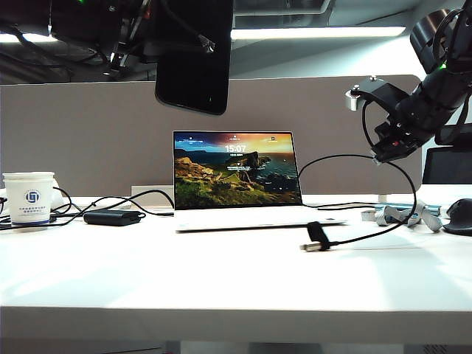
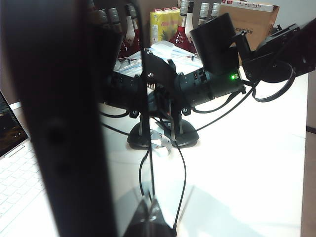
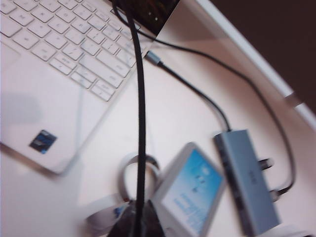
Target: Pick up the black phone, pick up the charger plug, insert the charger plug into the phone's charging port, and finally place the connected phone back on the desk.
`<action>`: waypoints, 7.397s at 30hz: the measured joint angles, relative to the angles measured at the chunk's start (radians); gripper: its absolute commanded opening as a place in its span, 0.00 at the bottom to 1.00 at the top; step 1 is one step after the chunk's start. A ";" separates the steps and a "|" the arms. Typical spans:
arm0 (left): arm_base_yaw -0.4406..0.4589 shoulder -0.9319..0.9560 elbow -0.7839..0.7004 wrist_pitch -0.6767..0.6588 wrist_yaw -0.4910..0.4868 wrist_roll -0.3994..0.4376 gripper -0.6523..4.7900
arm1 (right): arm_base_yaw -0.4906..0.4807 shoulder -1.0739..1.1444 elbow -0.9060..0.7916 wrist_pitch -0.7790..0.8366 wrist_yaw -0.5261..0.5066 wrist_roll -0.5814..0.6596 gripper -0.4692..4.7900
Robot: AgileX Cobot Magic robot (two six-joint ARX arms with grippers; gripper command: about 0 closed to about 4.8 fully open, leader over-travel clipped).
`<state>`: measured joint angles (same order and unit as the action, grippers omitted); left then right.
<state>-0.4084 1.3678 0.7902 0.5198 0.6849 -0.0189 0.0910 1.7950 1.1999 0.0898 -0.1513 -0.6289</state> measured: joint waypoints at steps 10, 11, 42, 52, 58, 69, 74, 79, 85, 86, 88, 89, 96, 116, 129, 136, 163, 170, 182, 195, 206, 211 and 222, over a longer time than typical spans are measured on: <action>0.000 0.000 0.000 0.000 0.000 -0.013 0.11 | 0.000 0.000 0.000 0.217 0.087 -0.058 0.07; 0.000 0.000 0.000 0.000 0.000 -0.013 0.11 | 0.000 0.000 0.000 0.223 0.064 -0.058 0.08; 0.000 0.000 0.000 0.000 0.000 -0.019 0.11 | 0.003 0.111 0.000 0.311 -0.084 0.048 0.69; 0.000 0.000 0.000 0.000 0.000 -0.019 0.11 | 0.019 -0.055 0.001 0.315 -0.087 0.443 0.54; 0.000 0.000 0.000 0.003 0.000 -0.019 0.11 | 0.035 -0.119 0.005 0.297 -0.144 1.123 0.53; 0.000 0.000 0.000 0.024 0.004 -0.019 0.11 | 0.061 -0.112 0.002 -0.068 -0.328 1.594 0.53; 0.001 0.000 0.000 0.039 0.006 -0.019 0.11 | 0.085 -0.112 0.002 -0.200 -0.340 1.619 0.53; 0.001 0.000 0.000 0.058 0.007 -0.020 0.11 | 0.135 -0.111 -0.014 -0.264 -0.338 1.668 0.53; 0.000 0.000 0.000 0.087 0.008 -0.021 0.11 | 0.163 -0.096 -0.021 -0.326 -0.293 1.714 0.53; 0.000 0.000 0.000 0.087 0.011 -0.021 0.11 | 0.167 -0.090 -0.022 -0.348 -0.286 1.727 0.53; 0.000 0.000 0.000 0.087 0.011 -0.021 0.11 | 0.172 -0.076 -0.023 -0.357 -0.270 1.759 0.53; 0.000 0.000 0.000 0.087 0.011 -0.021 0.11 | 0.172 -0.068 -0.023 -0.357 -0.268 1.787 0.53; 0.000 0.000 0.000 0.087 0.011 -0.021 0.11 | 0.252 0.022 -0.023 -0.335 -0.256 1.878 0.53; 0.000 0.000 0.000 0.089 0.030 -0.023 0.11 | 0.272 0.114 -0.018 -0.282 -0.182 2.061 0.28; 0.000 0.000 0.000 0.089 0.030 -0.024 0.11 | 0.270 0.113 -0.021 -0.325 -0.161 1.855 0.08; -0.001 0.000 0.000 0.089 0.030 -0.024 0.11 | 0.267 0.092 -0.022 -0.157 -0.131 2.004 0.65; -0.004 0.000 0.000 0.091 0.038 -0.064 0.11 | 0.300 0.157 -0.021 0.093 0.080 1.205 0.55; -0.004 0.000 0.000 0.090 0.038 -0.064 0.11 | 0.304 0.201 -0.022 0.071 0.071 1.188 0.52; -0.004 0.000 0.000 0.091 0.038 -0.064 0.11 | 0.309 0.201 0.021 -0.013 0.037 0.974 0.08; -0.004 0.000 0.000 0.090 0.038 -0.064 0.11 | 0.306 0.147 0.054 -0.005 0.017 0.956 0.71; -0.004 0.000 0.000 0.090 0.038 -0.085 0.11 | 0.339 0.208 0.053 0.073 0.098 1.021 0.66; -0.004 0.000 0.000 0.090 0.038 -0.087 0.11 | 0.346 0.254 0.053 0.077 0.124 1.021 0.66; -0.004 0.000 0.000 0.090 0.038 -0.087 0.11 | 0.341 0.278 0.056 0.066 0.138 0.947 0.12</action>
<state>-0.4126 1.3674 0.7902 0.6098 0.7227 -0.1055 0.4320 2.0735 1.2556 0.1558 -0.0128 0.3183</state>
